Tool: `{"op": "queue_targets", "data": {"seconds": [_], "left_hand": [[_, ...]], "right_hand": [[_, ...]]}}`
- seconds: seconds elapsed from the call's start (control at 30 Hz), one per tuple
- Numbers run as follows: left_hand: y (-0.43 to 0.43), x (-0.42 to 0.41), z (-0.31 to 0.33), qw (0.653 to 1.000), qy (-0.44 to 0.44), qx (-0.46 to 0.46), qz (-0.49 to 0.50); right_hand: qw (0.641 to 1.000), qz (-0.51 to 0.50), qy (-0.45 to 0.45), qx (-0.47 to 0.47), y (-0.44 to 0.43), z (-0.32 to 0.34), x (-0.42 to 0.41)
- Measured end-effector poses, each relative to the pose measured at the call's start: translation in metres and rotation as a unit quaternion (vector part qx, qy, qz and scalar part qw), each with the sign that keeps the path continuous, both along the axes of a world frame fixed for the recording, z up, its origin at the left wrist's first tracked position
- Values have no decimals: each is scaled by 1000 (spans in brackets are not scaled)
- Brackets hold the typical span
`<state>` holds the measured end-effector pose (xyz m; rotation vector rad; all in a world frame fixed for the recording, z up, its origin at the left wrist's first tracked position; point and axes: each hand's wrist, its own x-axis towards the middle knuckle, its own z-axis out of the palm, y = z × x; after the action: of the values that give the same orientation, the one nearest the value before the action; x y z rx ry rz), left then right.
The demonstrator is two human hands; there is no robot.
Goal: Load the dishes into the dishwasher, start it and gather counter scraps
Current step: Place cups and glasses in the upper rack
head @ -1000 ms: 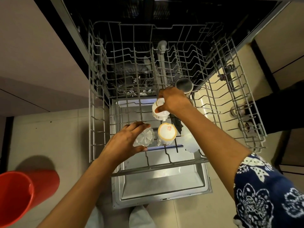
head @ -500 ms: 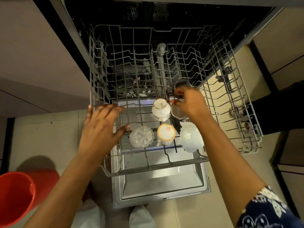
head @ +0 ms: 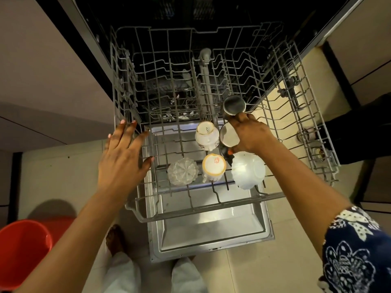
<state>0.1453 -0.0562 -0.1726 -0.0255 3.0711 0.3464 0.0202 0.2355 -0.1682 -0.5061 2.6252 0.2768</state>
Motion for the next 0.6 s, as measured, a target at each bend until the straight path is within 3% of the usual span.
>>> {"op": "queue_targets", "data": {"seconds": [0.3, 0.6], "left_hand": [[2, 1, 2, 1000, 4, 2, 4], [2, 2, 2, 1000, -3, -2, 10]], "right_hand": [[998, 52, -34, 25, 10, 8, -13], [998, -10, -66, -14, 6, 8, -10]]}}
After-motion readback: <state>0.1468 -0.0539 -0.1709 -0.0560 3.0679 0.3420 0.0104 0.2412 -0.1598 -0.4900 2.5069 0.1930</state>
